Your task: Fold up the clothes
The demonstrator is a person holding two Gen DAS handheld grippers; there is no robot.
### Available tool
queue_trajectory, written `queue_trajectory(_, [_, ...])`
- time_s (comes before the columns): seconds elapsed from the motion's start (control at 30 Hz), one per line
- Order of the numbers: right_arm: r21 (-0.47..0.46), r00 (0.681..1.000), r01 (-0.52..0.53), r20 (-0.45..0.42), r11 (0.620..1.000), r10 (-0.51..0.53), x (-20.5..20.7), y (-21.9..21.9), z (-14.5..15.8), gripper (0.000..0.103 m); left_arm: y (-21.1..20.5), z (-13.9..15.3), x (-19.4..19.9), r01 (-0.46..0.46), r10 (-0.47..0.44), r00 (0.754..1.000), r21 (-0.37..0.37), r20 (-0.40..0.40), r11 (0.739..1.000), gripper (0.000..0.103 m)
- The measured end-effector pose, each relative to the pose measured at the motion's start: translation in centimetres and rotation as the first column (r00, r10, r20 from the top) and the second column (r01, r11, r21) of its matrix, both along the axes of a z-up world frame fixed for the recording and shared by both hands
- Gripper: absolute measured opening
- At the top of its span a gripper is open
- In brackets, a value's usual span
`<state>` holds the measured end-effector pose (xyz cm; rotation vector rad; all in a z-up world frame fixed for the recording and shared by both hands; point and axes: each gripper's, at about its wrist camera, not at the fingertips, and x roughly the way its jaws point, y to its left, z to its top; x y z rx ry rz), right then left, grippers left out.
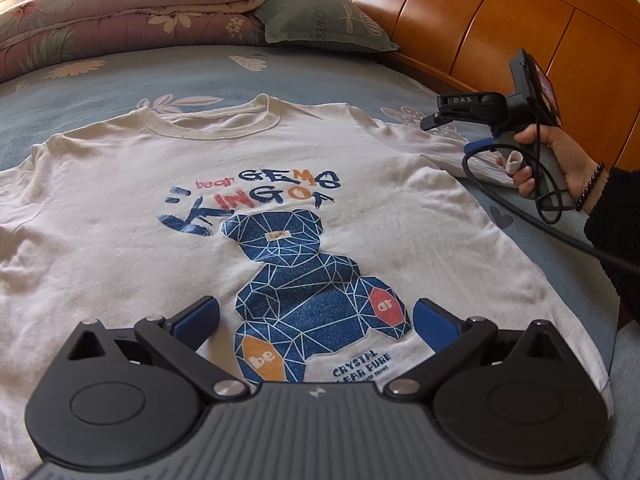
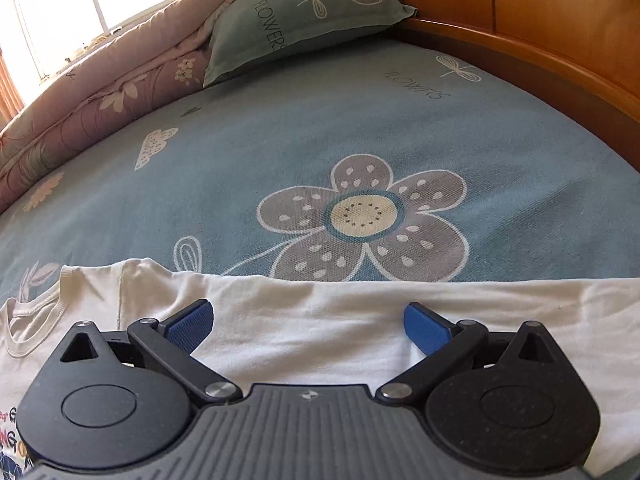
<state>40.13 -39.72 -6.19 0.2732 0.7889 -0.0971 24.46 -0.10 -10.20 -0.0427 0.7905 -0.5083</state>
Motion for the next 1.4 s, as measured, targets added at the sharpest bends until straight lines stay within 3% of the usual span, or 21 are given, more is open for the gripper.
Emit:
queue_trajectory(0.1, [-0.033, 0.996, 0.042, 0.080, 0.999, -0.040, -3.1, -1.0, 2.1, 0.103, 0.1, 0.2, -0.1, -0.007, 0.007, 1.000, -0.002, -0.015, 1.000, 0.102])
queue_trajectory(0.2, [-0.064, 0.986, 0.136, 0.107, 0.989, -0.128, -5.7, -3.8, 3.2, 0.103, 0.3, 0.3, -0.2, -0.013, 0.012, 1.000, -0.006, -0.024, 1.000, 0.102])
queue_trajectory(0.33, [-0.029, 0.959, 0.275, 0.081, 0.961, -0.272, -8.0, -10.5, 2.7, 0.103, 0.4, 0.2, -0.3, -0.012, 0.012, 1.000, -0.007, -0.021, 1.000, 0.102])
queue_trajectory(0.5, [-0.029, 0.927, 0.374, 0.035, 0.927, -0.373, -9.3, -16.6, 0.9, 0.103, -0.1, 0.0, -0.4, -0.011, 0.010, 1.000, 0.025, 0.002, 1.000, 0.102])
queue_trajectory(0.6, [-0.050, 0.932, 0.360, 0.064, 0.931, -0.357, -8.6, -18.2, -0.6, 0.103, -0.6, -0.2, -0.4, -0.013, 0.012, 1.000, 0.048, 0.021, 0.999, 0.102])
queue_trajectory(0.77, [-0.162, 0.940, 0.341, 0.058, 0.926, -0.336, -6.5, -19.0, -1.9, 0.103, -0.6, -0.3, -0.3, -0.013, 0.011, 0.999, 0.048, 0.039, 0.999, 0.102])
queue_trajectory(0.83, [-0.135, 0.929, 0.370, 0.065, 0.919, -0.364, -6.3, -19.3, -1.8, 0.103, -0.6, -0.3, -0.3, -0.011, 0.009, 0.999, 0.049, 0.042, 0.999, 0.102])
queue_trajectory(0.97, [-0.083, 0.948, 0.318, 0.064, 0.945, -0.313, -6.6, -15.0, 0.0, 0.103, -0.7, 0.3, -0.3, -0.019, 0.016, 0.999, 0.076, 0.039, 0.997, 0.102])
queue_trajectory(1.07, [-0.045, 0.961, 0.271, 0.065, 0.962, -0.268, -6.8, -11.5, 1.3, 0.103, -0.2, 1.8, -0.9, -0.047, 0.033, 0.992, 0.115, 0.119, 0.992, 0.102])
queue_trajectory(1.17, [-0.052, 0.984, 0.164, 0.073, 0.985, -0.160, -5.5, -5.1, 1.9, 0.103, 1.5, 3.1, -0.8, -0.045, 0.035, 0.991, 0.080, 0.131, 0.996, 0.102])
queue_trajectory(1.27, [-0.085, 0.999, 0.032, -0.027, 0.996, -0.035, -2.0, 1.6, 1.8, 0.103, 4.0, 3.4, -0.3, -0.070, 0.067, 0.992, 0.021, 0.111, 0.997, 0.102])
queue_trajectory(1.4, [-0.116, 0.991, -0.043, -0.132, 0.992, 0.028, 2.2, 7.9, 2.0, 0.103, 6.4, 2.7, 0.4, -0.141, 0.140, 0.986, 0.009, 0.089, 0.990, 0.102])
